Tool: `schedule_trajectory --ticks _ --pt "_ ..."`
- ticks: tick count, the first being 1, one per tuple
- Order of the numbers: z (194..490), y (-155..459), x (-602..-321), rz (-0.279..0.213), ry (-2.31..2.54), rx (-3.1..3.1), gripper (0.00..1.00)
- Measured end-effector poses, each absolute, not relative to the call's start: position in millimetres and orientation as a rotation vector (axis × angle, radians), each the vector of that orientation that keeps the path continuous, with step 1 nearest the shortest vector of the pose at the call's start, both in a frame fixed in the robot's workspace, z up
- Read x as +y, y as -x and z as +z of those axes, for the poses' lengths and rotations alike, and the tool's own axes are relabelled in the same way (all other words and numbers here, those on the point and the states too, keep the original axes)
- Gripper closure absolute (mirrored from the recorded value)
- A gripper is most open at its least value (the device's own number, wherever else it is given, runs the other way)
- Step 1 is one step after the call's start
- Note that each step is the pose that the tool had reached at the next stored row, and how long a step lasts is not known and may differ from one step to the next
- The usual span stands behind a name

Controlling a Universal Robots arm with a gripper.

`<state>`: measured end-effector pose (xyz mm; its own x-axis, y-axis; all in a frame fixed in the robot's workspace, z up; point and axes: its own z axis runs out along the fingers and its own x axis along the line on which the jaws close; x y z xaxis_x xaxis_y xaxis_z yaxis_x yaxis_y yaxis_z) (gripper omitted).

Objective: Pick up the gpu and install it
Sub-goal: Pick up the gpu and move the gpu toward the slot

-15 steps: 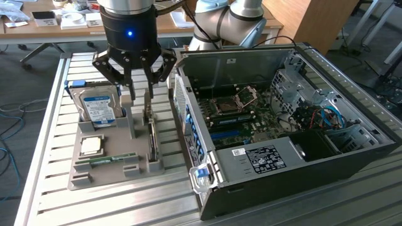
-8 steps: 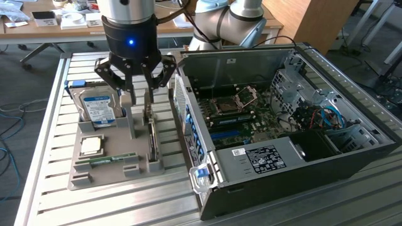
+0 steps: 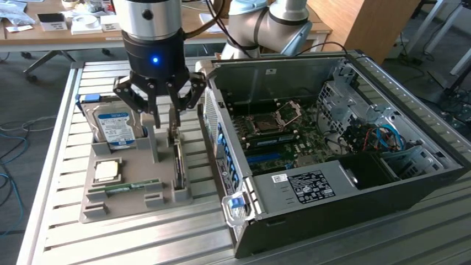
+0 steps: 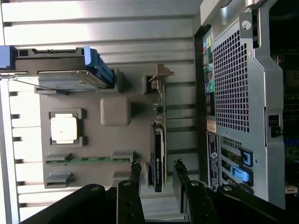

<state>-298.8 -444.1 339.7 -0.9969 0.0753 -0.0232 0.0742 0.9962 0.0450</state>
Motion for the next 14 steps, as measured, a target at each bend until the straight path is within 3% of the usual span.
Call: schedule_trajectory --ticks 14 --pt "325.5 298.8 -444.1 0.069 -0.117 3.114 0.58"
